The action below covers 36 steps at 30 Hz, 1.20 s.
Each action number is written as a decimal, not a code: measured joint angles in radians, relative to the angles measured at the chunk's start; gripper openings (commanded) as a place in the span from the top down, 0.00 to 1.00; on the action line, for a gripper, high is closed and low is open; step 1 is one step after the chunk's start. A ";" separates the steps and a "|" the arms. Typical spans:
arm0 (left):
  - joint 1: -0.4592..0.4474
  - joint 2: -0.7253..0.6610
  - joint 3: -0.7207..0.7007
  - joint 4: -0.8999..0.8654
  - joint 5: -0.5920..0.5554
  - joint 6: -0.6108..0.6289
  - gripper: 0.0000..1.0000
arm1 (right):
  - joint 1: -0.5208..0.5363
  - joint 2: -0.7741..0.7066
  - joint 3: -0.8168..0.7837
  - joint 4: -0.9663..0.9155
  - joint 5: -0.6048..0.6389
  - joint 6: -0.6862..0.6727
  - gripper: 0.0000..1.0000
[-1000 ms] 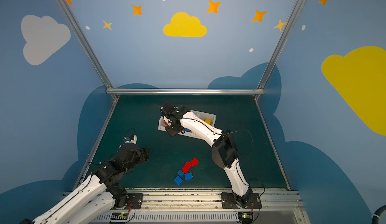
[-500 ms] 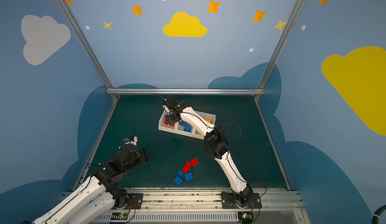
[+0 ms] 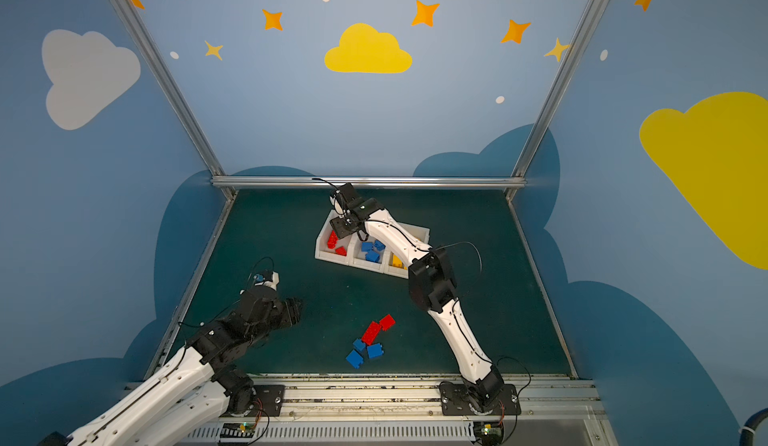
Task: Sort the legos into containers by color
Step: Place the lego in the container, then pick up the lego from the middle-left of the table.
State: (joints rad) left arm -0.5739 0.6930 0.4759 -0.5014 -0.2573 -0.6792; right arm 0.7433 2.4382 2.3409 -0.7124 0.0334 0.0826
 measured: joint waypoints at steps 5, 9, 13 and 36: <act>0.000 0.025 0.001 0.012 0.022 0.010 0.33 | 0.000 -0.014 -0.014 0.020 0.000 0.003 0.34; 0.000 0.072 0.018 0.024 0.047 0.035 0.33 | 0.001 -0.119 -0.138 0.040 0.002 0.019 0.34; -0.002 0.144 0.064 0.049 0.083 0.067 0.34 | 0.000 -0.301 -0.327 0.067 0.019 0.030 0.34; -0.386 0.848 0.449 0.146 0.216 0.264 0.33 | -0.143 -1.115 -1.281 0.114 0.195 0.235 0.32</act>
State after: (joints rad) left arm -0.9596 1.5414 0.9249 -0.3550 -0.0410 -0.4152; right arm 0.6003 1.3235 1.0599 -0.5983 0.2279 0.3172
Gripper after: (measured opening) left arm 0.666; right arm 0.676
